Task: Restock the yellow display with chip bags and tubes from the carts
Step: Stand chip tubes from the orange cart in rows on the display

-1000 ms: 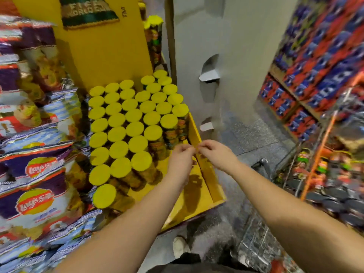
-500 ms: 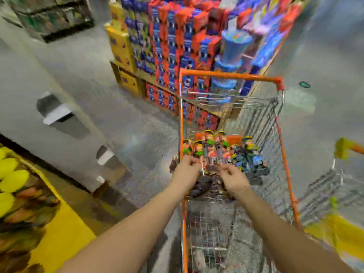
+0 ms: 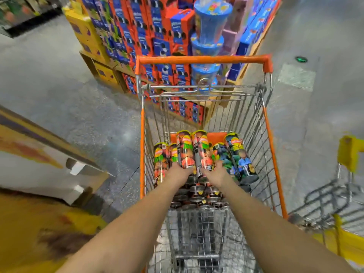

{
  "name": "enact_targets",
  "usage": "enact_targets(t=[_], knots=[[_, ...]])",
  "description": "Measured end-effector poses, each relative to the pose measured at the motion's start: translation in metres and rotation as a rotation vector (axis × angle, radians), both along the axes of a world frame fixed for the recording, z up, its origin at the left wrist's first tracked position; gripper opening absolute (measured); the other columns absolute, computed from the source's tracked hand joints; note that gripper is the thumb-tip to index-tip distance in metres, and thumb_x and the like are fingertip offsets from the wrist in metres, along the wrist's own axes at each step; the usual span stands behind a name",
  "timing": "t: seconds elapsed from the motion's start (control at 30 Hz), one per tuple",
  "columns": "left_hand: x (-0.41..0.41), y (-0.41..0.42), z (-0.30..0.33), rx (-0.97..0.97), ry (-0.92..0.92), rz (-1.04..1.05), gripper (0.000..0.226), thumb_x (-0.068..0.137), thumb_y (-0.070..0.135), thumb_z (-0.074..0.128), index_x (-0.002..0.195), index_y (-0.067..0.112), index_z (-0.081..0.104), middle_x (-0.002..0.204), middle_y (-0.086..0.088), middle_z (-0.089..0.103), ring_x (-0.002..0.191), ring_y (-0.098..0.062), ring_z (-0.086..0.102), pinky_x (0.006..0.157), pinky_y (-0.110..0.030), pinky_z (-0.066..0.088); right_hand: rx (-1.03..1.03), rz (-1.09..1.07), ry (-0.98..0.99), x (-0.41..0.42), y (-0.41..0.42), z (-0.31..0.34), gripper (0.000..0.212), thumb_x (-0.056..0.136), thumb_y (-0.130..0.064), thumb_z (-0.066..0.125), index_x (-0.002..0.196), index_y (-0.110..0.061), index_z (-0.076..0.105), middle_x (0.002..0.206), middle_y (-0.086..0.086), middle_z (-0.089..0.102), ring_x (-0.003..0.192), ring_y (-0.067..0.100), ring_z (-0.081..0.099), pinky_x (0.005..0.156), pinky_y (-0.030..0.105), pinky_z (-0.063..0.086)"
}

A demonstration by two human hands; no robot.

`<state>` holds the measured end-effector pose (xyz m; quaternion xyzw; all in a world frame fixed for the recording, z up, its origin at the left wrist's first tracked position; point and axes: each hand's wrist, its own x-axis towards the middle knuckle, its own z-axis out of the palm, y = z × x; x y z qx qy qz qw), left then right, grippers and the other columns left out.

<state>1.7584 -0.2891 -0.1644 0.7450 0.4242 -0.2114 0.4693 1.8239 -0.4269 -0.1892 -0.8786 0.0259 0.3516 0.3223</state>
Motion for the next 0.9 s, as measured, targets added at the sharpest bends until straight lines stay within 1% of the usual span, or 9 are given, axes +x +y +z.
enact_targets(t=[0.17, 0.27, 0.37, 0.43, 0.5, 0.63, 0.7, 0.8, 0.9], knots=[[0.016, -0.008, -0.017, 0.04, 0.014, 0.044, 0.075, 0.085, 0.044, 0.069, 0.139, 0.005, 0.034, 0.132, -0.014, 0.052, 0.114, -0.032, 0.056, 0.083, -0.033, 0.047, 0.048, -0.103, 0.06, 0.008, 0.006, -0.017, 0.076, 0.09, -0.043, 0.062, 0.148, -0.013, 0.022, 0.138, 0.012, 0.05, 0.12, 0.034, 0.054, 0.094, 0.037, 0.045], [0.014, -0.005, -0.012, -0.024, 0.015, 0.095, 0.061, 0.083, 0.039, 0.071, 0.124, 0.005, 0.043, 0.106, -0.009, 0.06, 0.088, -0.025, 0.06, 0.081, -0.04, 0.055, 0.158, -0.246, 0.181, 0.01, 0.006, -0.014, 0.094, 0.082, -0.038, 0.073, 0.152, -0.016, 0.013, 0.146, 0.016, 0.043, 0.116, 0.034, 0.057, 0.096, 0.041, 0.047], [0.002, 0.001, 0.0, -0.145, -0.013, 0.181, 0.084, 0.072, 0.043, 0.078, 0.136, 0.005, 0.039, 0.116, -0.01, 0.059, 0.096, -0.027, 0.059, 0.077, -0.039, 0.05, 0.164, -0.238, 0.265, 0.006, 0.002, -0.001, 0.105, 0.08, -0.046, 0.074, 0.155, -0.016, 0.006, 0.155, 0.016, 0.029, 0.113, 0.031, 0.055, 0.088, 0.041, 0.048], [-0.012, 0.005, 0.006, -0.169, -0.041, 0.186, 0.081, 0.07, 0.043, 0.08, 0.133, 0.008, 0.041, 0.111, -0.007, 0.06, 0.097, -0.027, 0.06, 0.08, -0.041, 0.052, 0.147, -0.176, 0.316, -0.002, -0.003, 0.009, 0.112, 0.075, -0.054, 0.076, 0.155, -0.018, 0.006, 0.158, 0.015, 0.022, 0.13, 0.036, 0.044, 0.103, 0.048, 0.041], [-0.029, 0.011, 0.01, -0.193, -0.095, 0.195, 0.08, 0.076, 0.035, 0.078, 0.14, 0.01, 0.037, 0.121, -0.008, 0.057, 0.104, -0.028, 0.058, 0.085, -0.04, 0.05, 0.16, -0.115, 0.304, -0.017, -0.006, 0.022, 0.114, 0.072, -0.059, 0.076, 0.155, -0.018, 0.009, 0.159, 0.012, 0.02, 0.138, 0.036, 0.035, 0.11, 0.05, 0.034], [-0.071, 0.026, 0.034, -0.256, -0.252, 0.217, 0.086, 0.054, 0.037, 0.085, 0.128, 0.019, 0.046, 0.116, -0.006, 0.068, 0.099, -0.025, 0.067, 0.092, -0.048, 0.053, 0.373, -0.105, 0.258, -0.058, -0.004, 0.054, 0.099, 0.078, -0.038, 0.079, 0.151, -0.012, 0.018, 0.149, 0.011, 0.039, 0.129, 0.029, 0.044, 0.104, 0.04, 0.038], [-0.102, 0.036, 0.064, -0.25, -0.308, 0.208, 0.069, 0.064, 0.026, 0.085, 0.121, 0.021, 0.046, 0.109, -0.003, 0.068, 0.096, -0.022, 0.067, 0.089, -0.04, 0.054, 0.385, -0.064, 0.192, -0.085, 0.003, 0.078, 0.085, 0.078, -0.038, 0.08, 0.141, -0.014, 0.028, 0.139, 0.008, 0.047, 0.122, 0.026, 0.047, 0.102, 0.04, 0.041], [-0.149, 0.055, 0.097, -0.247, -0.427, 0.169, 0.053, 0.079, 0.006, 0.076, 0.119, 0.019, 0.046, 0.102, 0.001, 0.067, 0.092, -0.017, 0.065, 0.082, -0.029, 0.052, 0.33, 0.076, 0.078, -0.123, 0.019, 0.11, 0.104, 0.073, -0.051, 0.079, 0.151, -0.02, 0.018, 0.149, 0.002, 0.038, 0.131, 0.025, 0.042, 0.109, 0.042, 0.037], [-0.196, 0.079, 0.121, -0.185, -0.515, 0.123, 0.072, 0.068, 0.023, 0.083, 0.13, 0.022, 0.046, 0.113, -0.003, 0.066, 0.1, -0.017, 0.065, 0.095, -0.034, 0.05, 0.356, 0.171, -0.044, -0.166, 0.04, 0.141, 0.071, 0.077, -0.042, 0.079, 0.127, -0.024, 0.032, 0.126, -0.007, 0.057, 0.106, 0.011, 0.056, 0.091, 0.027, 0.045]])
